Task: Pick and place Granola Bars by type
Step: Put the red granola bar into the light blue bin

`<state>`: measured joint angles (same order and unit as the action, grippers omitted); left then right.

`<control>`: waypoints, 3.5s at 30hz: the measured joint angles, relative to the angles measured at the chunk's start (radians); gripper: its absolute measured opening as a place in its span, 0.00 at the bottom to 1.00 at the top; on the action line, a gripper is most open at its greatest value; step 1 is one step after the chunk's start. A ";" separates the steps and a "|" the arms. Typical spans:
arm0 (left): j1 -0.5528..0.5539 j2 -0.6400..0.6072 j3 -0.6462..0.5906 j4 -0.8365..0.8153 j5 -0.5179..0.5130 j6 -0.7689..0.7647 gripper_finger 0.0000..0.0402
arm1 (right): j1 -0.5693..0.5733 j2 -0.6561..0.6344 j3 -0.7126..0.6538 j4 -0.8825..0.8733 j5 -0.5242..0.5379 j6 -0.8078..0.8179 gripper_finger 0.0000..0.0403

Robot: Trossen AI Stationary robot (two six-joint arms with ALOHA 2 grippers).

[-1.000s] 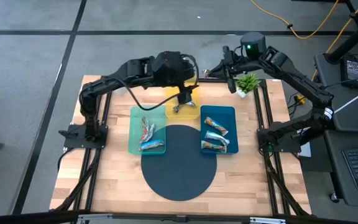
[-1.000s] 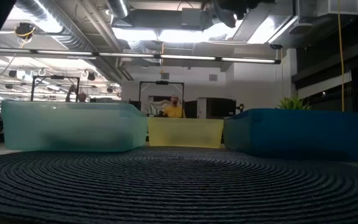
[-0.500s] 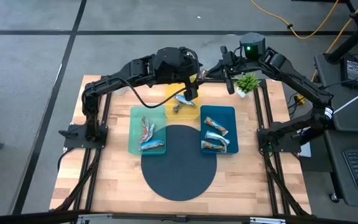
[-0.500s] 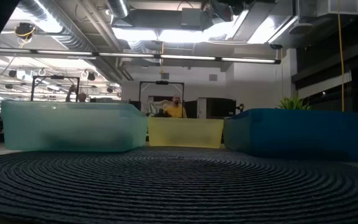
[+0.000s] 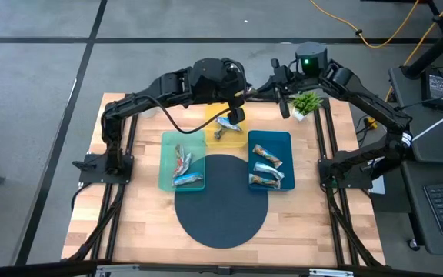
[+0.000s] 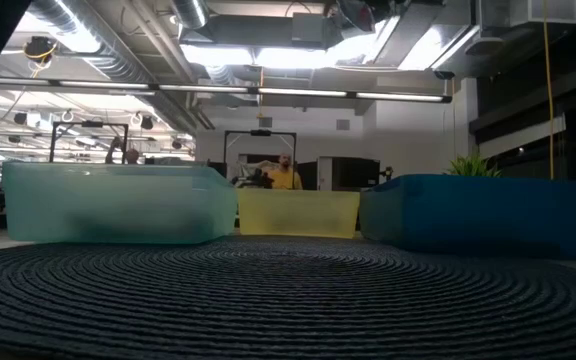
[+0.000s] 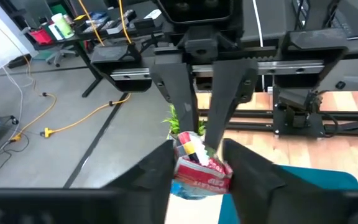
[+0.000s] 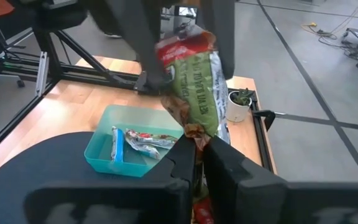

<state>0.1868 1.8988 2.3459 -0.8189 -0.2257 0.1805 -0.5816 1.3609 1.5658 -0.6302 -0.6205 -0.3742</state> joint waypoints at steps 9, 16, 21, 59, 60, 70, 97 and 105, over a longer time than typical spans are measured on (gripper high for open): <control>0.001 -0.001 0.000 0.000 -0.012 -0.002 0.03 | 0.011 0.000 0.000 0.005 -0.002 0.003 0.05; 0.001 -0.001 0.000 0.001 -0.019 -0.003 0.05 | 0.011 0.001 0.016 -0.001 -0.002 0.003 0.12; 0.000 -0.005 0.001 0.009 -0.018 -0.003 0.02 | 0.011 0.002 0.087 -0.026 0.002 0.002 0.29; -0.159 -0.195 0.000 -0.624 -0.056 -0.340 0.02 | 0.009 -0.005 0.324 -0.557 0.235 -0.123 0.56; -0.162 -0.200 0.000 -0.626 -0.066 -0.352 0.02 | 0.009 -0.005 0.324 -0.552 0.235 -0.128 0.55; -0.168 -0.205 -0.042 -0.739 -0.056 -0.434 0.02 | 0.009 -0.005 0.324 -0.540 0.235 -0.129 0.55; -0.165 -0.205 -0.950 -0.147 0.105 -0.056 0.02 | 0.009 -0.005 0.323 -0.635 0.235 -0.125 0.55; -0.170 -0.205 -1.007 -0.107 0.255 -0.067 0.02 | 0.009 -0.005 0.323 -0.663 0.235 -0.125 0.55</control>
<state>0.0171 1.6939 1.3388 -0.9263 0.0294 0.1139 -0.5728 1.3560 1.8885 -1.2930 -0.3855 -0.4994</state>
